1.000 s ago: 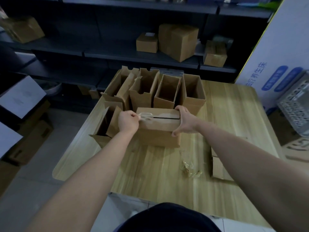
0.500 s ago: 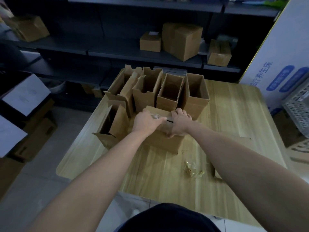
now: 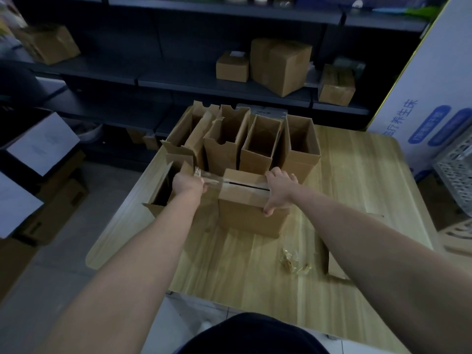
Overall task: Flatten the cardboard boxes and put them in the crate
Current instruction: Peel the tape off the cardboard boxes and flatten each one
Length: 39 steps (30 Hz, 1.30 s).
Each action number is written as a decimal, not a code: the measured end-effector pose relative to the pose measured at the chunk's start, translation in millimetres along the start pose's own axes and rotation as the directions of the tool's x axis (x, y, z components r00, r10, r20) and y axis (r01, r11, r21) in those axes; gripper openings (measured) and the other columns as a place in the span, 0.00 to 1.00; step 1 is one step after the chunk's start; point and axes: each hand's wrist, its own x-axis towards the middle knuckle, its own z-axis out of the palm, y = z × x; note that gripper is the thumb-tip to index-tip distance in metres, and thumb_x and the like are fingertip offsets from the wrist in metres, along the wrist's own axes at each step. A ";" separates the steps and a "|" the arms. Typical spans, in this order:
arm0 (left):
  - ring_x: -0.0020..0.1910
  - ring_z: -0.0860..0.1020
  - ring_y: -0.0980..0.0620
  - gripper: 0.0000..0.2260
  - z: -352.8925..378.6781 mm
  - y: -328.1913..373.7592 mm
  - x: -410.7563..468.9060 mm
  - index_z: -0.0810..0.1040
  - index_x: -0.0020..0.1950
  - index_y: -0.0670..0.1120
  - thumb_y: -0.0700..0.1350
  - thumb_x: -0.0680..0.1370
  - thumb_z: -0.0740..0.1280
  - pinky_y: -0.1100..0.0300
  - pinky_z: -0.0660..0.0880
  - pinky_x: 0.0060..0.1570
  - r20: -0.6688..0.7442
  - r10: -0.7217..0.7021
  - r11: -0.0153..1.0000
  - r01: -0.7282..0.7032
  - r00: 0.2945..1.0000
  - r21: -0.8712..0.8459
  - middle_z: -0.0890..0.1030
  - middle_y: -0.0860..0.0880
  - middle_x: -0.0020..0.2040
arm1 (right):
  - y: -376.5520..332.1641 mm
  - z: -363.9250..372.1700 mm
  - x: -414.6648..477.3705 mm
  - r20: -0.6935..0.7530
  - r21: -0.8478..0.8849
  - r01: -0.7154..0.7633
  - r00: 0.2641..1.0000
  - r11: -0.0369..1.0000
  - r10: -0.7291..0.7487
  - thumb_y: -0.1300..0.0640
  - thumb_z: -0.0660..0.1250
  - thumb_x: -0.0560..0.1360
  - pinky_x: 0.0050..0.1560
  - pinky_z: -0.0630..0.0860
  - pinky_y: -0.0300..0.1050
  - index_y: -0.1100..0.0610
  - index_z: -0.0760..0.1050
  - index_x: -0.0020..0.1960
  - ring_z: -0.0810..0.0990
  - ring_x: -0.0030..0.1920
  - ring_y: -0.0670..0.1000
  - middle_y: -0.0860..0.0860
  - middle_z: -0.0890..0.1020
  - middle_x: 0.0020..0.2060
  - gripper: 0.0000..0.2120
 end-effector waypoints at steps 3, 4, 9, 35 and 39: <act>0.44 0.80 0.50 0.08 1.7 -14.4 -0.9 0.74 0.44 0.48 0.39 0.73 0.71 0.56 0.79 0.47 0.059 0.064 0.979 -0.074 0.996 0.192 0.79 0.47 0.44 | -8.0 1.9 3.9 0.036 -0.020 -0.013 0.999 1.000 0.014 0.45 0.78 0.59 0.72 0.54 0.63 0.51 0.50 0.76 0.58 0.72 0.59 0.53 0.61 0.71 0.54; 0.47 0.80 0.49 0.07 3.1 -20.0 -3.0 0.74 0.45 0.48 0.39 0.73 0.71 0.54 0.78 0.50 0.099 0.097 0.953 -0.121 0.990 0.279 0.79 0.48 0.46 | -12.6 4.2 4.9 0.048 -0.016 -0.012 0.999 1.000 0.013 0.44 0.77 0.60 0.72 0.52 0.64 0.50 0.47 0.76 0.56 0.73 0.59 0.53 0.59 0.73 0.55; 0.53 0.77 0.43 0.08 10.2 -36.1 -12.3 0.81 0.48 0.42 0.39 0.79 0.61 0.53 0.74 0.57 0.298 0.159 0.851 -0.283 0.941 0.443 0.77 0.43 0.53 | -32.7 20.6 8.4 -0.010 -0.024 -0.016 1.000 1.000 0.016 0.41 0.77 0.61 0.71 0.45 0.65 0.51 0.39 0.77 0.49 0.76 0.60 0.53 0.52 0.76 0.60; 0.48 0.76 0.52 0.09 10.5 -11.8 -18.9 0.77 0.54 0.48 0.49 0.76 0.68 0.57 0.76 0.51 0.338 0.358 0.835 -0.460 0.871 0.303 0.77 0.48 0.52 | -33.3 -9.5 3.8 -0.178 -0.062 0.071 0.981 0.996 -0.081 0.40 0.77 0.57 0.71 0.51 0.65 0.51 0.52 0.74 0.60 0.70 0.57 0.51 0.63 0.69 0.55; 0.41 0.74 0.59 0.08 12.7 1.7 -27.1 0.75 0.40 0.56 0.47 0.78 0.65 0.67 0.67 0.34 0.194 0.259 0.962 -0.271 0.946 0.042 0.77 0.55 0.41 | -24.1 -20.1 -5.2 -0.222 -0.014 0.082 0.971 0.997 -0.083 0.41 0.77 0.58 0.72 0.50 0.64 0.51 0.52 0.74 0.60 0.70 0.57 0.51 0.63 0.69 0.53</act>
